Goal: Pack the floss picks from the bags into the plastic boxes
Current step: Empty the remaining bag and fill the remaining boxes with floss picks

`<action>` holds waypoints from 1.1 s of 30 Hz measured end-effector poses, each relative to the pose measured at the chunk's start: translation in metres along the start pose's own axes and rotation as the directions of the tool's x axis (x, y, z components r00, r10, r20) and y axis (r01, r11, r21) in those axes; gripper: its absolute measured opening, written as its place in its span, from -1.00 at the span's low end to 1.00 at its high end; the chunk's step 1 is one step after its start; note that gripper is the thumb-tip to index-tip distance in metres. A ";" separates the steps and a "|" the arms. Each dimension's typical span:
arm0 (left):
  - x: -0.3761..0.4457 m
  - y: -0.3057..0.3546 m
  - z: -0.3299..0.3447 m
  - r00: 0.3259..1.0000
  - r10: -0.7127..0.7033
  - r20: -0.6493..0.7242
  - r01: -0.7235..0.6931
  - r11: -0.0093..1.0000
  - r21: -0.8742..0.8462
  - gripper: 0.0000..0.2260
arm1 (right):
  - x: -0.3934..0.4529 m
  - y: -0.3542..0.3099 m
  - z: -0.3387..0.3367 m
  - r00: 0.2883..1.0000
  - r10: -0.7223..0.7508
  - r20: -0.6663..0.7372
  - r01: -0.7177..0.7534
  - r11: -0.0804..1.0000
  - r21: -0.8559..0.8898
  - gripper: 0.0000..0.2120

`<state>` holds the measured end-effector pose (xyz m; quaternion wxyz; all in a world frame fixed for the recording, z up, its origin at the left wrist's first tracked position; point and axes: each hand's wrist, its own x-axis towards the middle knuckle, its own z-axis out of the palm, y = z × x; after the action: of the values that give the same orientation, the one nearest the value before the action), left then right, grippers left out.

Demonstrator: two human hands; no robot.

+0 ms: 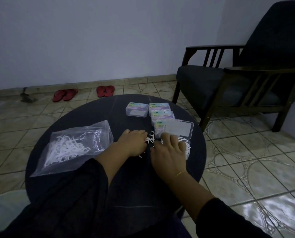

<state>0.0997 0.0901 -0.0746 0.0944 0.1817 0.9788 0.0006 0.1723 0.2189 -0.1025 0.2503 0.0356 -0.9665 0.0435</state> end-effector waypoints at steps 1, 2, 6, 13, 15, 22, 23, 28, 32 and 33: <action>0.000 -0.001 -0.002 1.000 -0.009 0.005 0.009 1.000 -0.015 -0.69 | 0.004 -0.002 0.000 1.000 -0.002 0.012 0.003 1.000 -0.025 -0.87; 0.000 -0.001 -0.005 1.000 -0.012 0.009 0.012 1.000 -0.018 -0.72 | 0.007 -0.003 0.000 1.000 -0.006 0.029 0.008 0.999 -0.049 -0.89; -0.009 -0.004 -0.009 0.996 -0.016 0.082 0.013 0.999 0.038 -0.56 | 0.020 -0.007 0.001 0.991 -0.021 0.133 0.039 0.991 -0.129 -0.89; -0.029 -0.008 -0.022 0.979 -0.013 0.202 0.016 1.000 -0.015 -0.47 | 0.036 -0.017 0.000 0.916 -0.105 0.387 0.161 0.980 -0.116 -0.62; -0.034 -0.009 -0.023 0.976 -0.004 0.217 -0.006 0.999 0.046 -0.48 | 0.038 -0.019 -0.002 0.898 -0.124 0.421 0.186 0.976 -0.109 -0.66; -0.042 -0.013 -0.014 0.996 0.004 0.085 -0.015 0.991 0.134 -0.70 | 0.032 -0.019 -0.014 0.886 -0.133 0.445 0.168 0.985 -0.040 -0.74; -0.044 -0.013 -0.012 0.998 0.000 0.065 -0.008 0.992 0.125 -0.72 | 0.030 -0.019 -0.016 0.879 -0.129 0.459 0.164 0.986 -0.037 -0.74; -0.057 -0.011 -0.009 1.000 -0.007 0.015 0.005 0.997 0.079 -0.78 | 0.025 -0.020 -0.025 0.846 -0.109 0.522 0.148 0.988 -0.033 -0.74; -0.065 -0.008 -0.009 1.000 -0.014 0.007 0.014 0.996 0.094 -0.78 | 0.022 -0.020 -0.030 0.812 -0.106 0.575 0.155 0.987 -0.037 -0.70; -0.067 -0.007 -0.008 1.000 -0.015 0.008 0.014 0.996 0.092 -0.78 | 0.022 -0.020 -0.031 0.796 -0.098 0.597 0.148 0.988 -0.034 -0.67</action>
<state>0.1570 0.0601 -0.0548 0.0901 0.1785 0.9787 -0.0457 0.1701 0.2012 -0.0633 -0.0608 0.1000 -0.9928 -0.0244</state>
